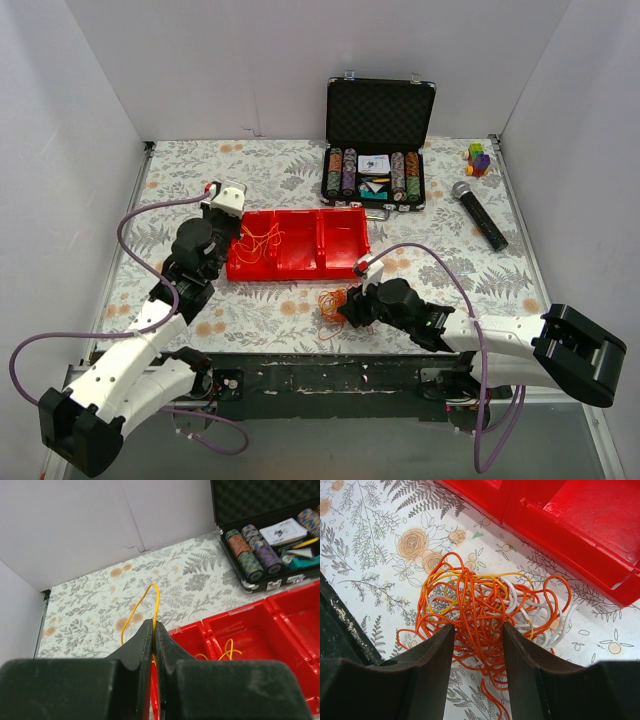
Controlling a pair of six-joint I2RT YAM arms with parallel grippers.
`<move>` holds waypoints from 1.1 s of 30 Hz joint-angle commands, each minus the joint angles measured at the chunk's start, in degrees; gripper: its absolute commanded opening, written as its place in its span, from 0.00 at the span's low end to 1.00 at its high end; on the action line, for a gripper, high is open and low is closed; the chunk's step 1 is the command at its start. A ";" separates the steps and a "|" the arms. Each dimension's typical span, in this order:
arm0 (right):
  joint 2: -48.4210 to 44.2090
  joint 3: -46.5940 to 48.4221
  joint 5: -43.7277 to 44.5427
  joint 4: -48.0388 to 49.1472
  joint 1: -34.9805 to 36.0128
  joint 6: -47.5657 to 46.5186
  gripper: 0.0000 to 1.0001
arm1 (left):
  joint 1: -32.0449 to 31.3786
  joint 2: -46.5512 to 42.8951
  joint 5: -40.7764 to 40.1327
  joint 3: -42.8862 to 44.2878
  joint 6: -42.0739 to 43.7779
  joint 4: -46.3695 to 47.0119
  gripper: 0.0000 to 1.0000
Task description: Untangle the cables
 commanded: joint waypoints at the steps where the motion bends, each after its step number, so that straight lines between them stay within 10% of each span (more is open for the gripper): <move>1: 0.14 0.01 1.02 -2.00 0.24 0.75 0.51 | 0.48 -0.99 -2.64 -1.81 1.78 2.14 0.00; 33: 0.84 0.19 1.02 -2.01 0.15 1.02 0.51 | 3.03 4.02 1.30 -6.20 -2.35 2.67 0.00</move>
